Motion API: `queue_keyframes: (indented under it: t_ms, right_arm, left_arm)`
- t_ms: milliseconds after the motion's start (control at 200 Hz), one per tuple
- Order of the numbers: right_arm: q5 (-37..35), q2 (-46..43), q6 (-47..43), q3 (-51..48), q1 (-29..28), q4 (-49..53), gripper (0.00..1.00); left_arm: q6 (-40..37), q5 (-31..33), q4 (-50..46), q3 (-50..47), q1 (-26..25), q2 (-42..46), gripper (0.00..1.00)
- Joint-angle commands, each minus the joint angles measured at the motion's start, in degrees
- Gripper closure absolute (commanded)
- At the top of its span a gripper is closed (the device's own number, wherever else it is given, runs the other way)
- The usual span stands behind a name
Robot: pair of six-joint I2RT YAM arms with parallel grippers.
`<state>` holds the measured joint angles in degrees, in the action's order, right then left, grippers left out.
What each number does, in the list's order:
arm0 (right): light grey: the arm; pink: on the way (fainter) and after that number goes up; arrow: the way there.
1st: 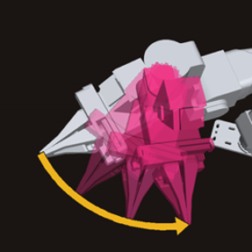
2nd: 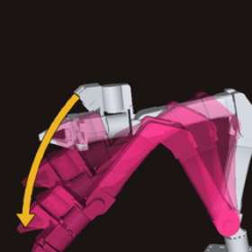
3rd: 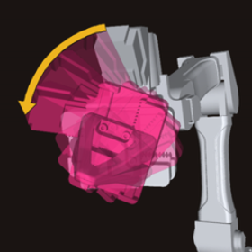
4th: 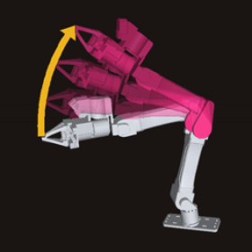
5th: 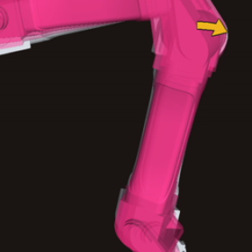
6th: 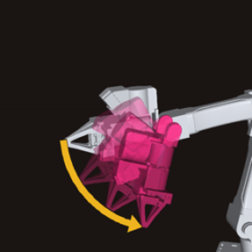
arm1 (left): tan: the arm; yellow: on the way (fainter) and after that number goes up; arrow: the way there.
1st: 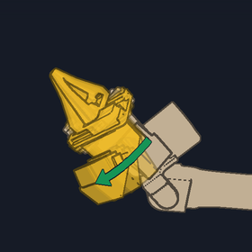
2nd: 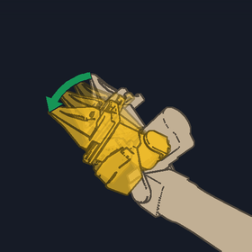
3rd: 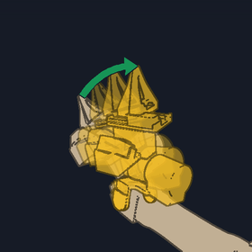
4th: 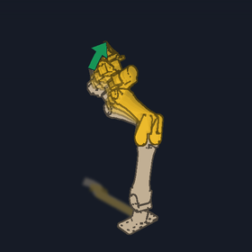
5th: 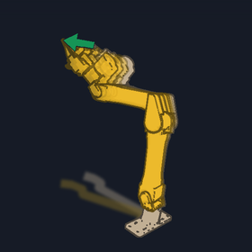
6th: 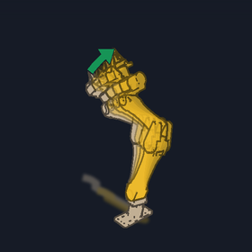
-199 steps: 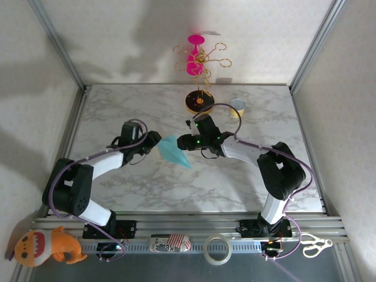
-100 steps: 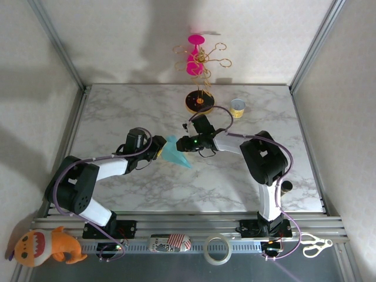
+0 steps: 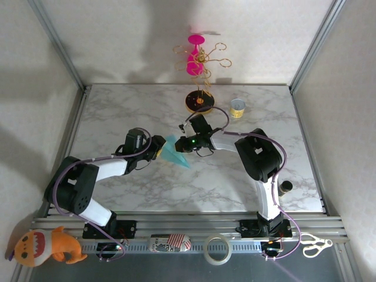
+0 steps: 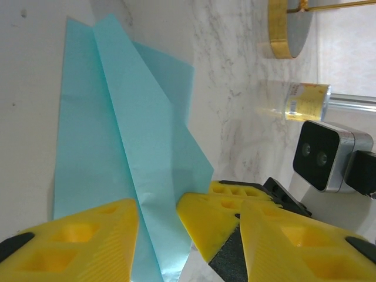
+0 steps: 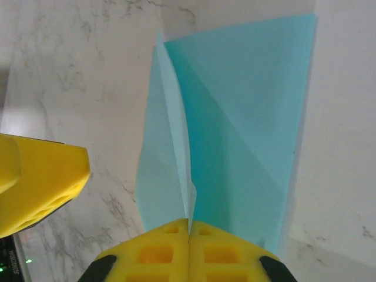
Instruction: Fold a paper plane with a square sheet of paper (pick it up from the middle)
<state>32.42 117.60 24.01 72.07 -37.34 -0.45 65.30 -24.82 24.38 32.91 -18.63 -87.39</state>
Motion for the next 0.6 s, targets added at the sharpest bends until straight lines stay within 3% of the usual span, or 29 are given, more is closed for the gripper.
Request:
queue_keyframes:
  t_ms: [0, 280, 466, 596]
  right_arm:
    - [3.3, -6.4, 3.7, -1.6, 1.3, -6.8, 0.98]
    - [10.8, -13.2, 15.6, -4.1, 3.3, -16.3, 0.97]
    - [15.8, -14.8, 23.6, -5.5, 3.3, -23.3, 0.95]
    - [18.1, -14.9, 27.1, -6.0, 3.4, -25.7, 0.95]
  left_arm:
    - [-1.8, -2.0, 4.7, -1.7, 0.8, 4.5, 0.48]
    - [-3.9, -7.3, 19.0, -5.6, -0.2, 10.7, 0.29]
    - [-4.2, -10.0, 26.3, -5.4, -1.2, 9.9, 0.28]
    - [-5.2, -10.9, 28.6, -4.8, -1.4, 9.2, 0.34]
